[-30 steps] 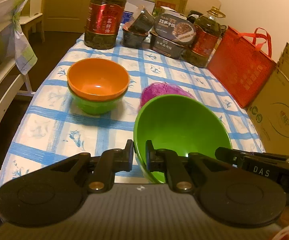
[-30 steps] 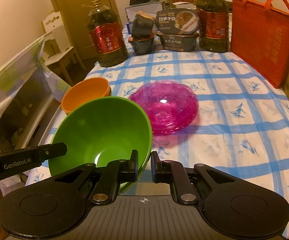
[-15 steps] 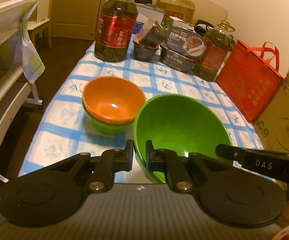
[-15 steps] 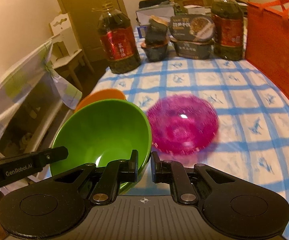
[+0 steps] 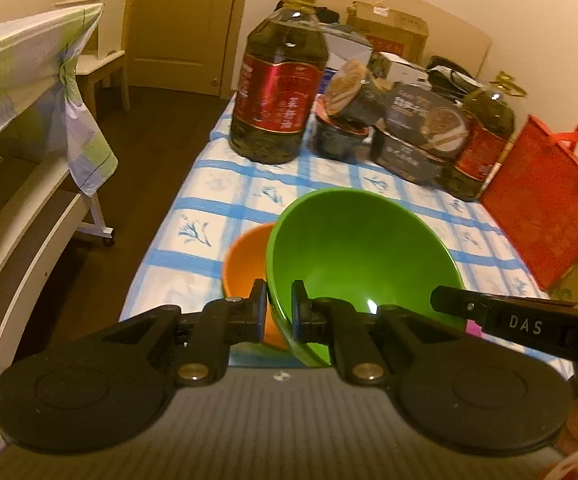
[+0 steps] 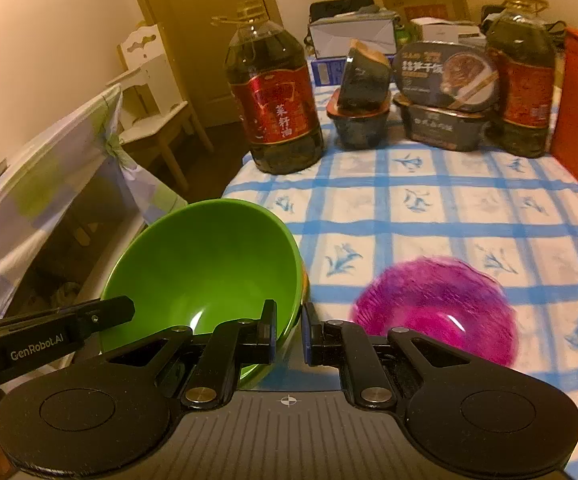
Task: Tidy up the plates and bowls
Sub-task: 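Carry the green bowl and set it onto the orange bowl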
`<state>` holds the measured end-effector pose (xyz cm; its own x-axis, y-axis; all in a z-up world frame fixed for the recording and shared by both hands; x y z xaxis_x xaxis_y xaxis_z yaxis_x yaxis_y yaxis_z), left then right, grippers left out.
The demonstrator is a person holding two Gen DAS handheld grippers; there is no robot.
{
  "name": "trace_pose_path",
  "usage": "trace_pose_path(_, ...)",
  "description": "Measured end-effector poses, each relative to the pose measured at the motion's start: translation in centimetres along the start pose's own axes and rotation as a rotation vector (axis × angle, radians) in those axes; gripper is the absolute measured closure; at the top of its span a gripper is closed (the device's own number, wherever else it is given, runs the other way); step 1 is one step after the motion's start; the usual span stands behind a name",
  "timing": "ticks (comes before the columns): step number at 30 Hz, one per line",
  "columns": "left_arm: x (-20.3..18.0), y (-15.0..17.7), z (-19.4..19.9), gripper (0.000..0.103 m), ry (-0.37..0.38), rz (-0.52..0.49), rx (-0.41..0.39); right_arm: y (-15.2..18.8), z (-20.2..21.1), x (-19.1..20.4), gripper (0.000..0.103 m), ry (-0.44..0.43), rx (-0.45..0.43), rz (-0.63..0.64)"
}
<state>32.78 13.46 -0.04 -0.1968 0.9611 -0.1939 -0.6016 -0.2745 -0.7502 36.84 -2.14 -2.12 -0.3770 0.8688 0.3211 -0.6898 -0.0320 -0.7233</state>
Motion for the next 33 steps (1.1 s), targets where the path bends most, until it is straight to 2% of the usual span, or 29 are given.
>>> trace_pose_path(11, 2.4, -0.6, -6.3, 0.093, -0.03, -0.016, 0.05, -0.5, -6.8, -0.6, 0.091, 0.009, 0.061, 0.013)
trace_pose_path(23, 3.1, 1.0, -8.5, 0.093, -0.034, -0.021, 0.082, 1.4, -9.1, -1.4, 0.091, 0.02, 0.095, 0.002)
trace_pose_path(25, 3.3, 1.3, -8.6, 0.089, -0.034, -0.009, 0.074, 1.4, -9.3, -1.5, 0.089, 0.008, 0.086, -0.003)
trace_pose_path(26, 3.3, 1.3, -8.5, 0.086, -0.036, -0.009, 0.064, 1.3, -9.3, -1.4, 0.083, -0.004, 0.082, -0.003)
trace_pose_path(27, 3.3, 1.3, -8.4, 0.084, -0.034, -0.008, 0.059, 1.3, -9.3, -1.4, 0.069, -0.015, 0.078, -0.008)
trace_pose_path(29, 3.3, 1.4, -8.0, 0.082, -0.035, -0.002, 0.049, 1.2, -8.9, -1.6, 0.051, -0.024, 0.063, -0.021)
trace_pose_path(33, 3.4, 1.4, -6.5, 0.077, -0.034, 0.023, 0.018, 1.4, -7.0, -2.1, 0.049, -0.031, 0.041, -0.06)
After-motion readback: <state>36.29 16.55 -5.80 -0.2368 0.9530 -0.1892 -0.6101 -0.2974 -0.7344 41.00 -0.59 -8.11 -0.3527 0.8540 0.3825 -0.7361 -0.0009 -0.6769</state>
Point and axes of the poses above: each gripper's, at about its wrist camera, not at the fingertips, and z roughly against the way its jaws point, x to its left, y to its underside, the point moved 10 cm from there along -z, roughly the way its jaws point, and after that the axes turned 5 degrees about -x, right-handed, at the moved point
